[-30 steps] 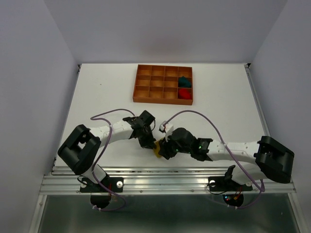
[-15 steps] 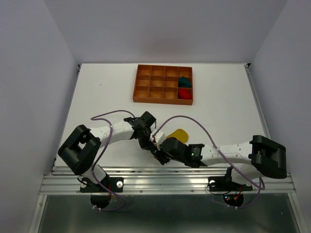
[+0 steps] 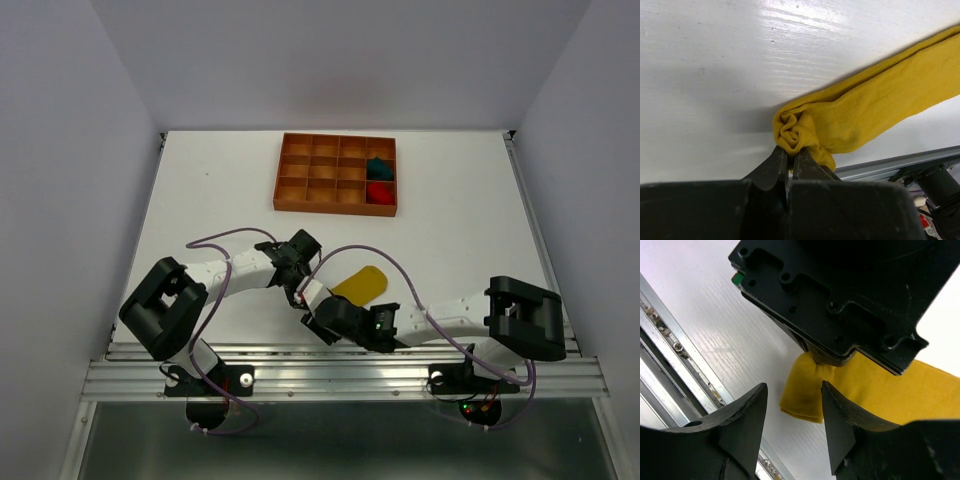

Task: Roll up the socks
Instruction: Roll the sock at the center of the board.

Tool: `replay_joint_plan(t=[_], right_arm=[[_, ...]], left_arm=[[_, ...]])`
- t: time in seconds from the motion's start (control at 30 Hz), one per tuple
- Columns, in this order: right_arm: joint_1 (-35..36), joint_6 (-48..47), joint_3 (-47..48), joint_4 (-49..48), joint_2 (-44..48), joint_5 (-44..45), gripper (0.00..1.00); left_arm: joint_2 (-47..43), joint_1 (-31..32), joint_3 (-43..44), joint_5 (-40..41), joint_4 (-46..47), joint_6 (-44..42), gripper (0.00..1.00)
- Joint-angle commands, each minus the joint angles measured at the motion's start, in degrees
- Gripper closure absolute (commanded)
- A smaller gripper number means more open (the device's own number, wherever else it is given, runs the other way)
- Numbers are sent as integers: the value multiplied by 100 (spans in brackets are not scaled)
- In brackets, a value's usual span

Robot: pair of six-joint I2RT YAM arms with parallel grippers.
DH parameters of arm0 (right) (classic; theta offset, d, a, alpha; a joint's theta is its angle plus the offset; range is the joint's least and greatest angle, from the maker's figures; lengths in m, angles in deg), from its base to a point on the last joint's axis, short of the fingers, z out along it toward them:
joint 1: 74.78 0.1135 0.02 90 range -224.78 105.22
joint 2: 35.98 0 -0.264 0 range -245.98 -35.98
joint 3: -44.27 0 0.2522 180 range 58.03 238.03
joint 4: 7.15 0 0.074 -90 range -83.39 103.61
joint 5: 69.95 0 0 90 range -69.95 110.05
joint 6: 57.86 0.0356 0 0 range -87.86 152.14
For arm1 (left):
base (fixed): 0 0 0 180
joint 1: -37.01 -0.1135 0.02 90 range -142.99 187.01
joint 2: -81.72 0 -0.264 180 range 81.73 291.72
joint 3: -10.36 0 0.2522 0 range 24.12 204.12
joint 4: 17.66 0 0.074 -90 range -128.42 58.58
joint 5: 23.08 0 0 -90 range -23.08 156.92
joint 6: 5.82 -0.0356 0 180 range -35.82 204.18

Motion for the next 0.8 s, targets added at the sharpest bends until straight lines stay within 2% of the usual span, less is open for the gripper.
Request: replay_joint_plan(t=[0.0, 0.33, 0.47, 0.57, 0.6, 0.67, 0.7, 0.73, 0.77], right_arm=[[103, -34, 277, 8, -120, 349, 48], [208, 151, 303, 306, -560, 778, 50], [261, 203, 382, 579, -841, 990, 53], [332, 274, 505, 755, -1122, 1367, 67], [393, 404, 531, 799, -1184, 1508, 76], [393, 467, 593, 930, -1307, 1658, 84], [393, 589, 593, 940, -1316, 1693, 92], [393, 625, 567, 957, -1307, 1650, 95], [393, 660, 558, 957, -1290, 1615, 96]], left_arm=[[-69, 60, 68, 66, -365, 23, 100], [-104, 60, 50, 39, -391, 76, 100], [-148, 60, 42, 31, -392, 111, 100], [-209, 60, 24, 13, -391, 138, 100], [-253, 60, 7, 4, -392, 164, 100], [-314, 60, -20, 13, -383, 190, 100], [-350, 60, -46, 4, -348, 208, 100], [-437, 51, -55, 4, -330, 225, 100], [-473, 42, -64, 21, -330, 234, 94]])
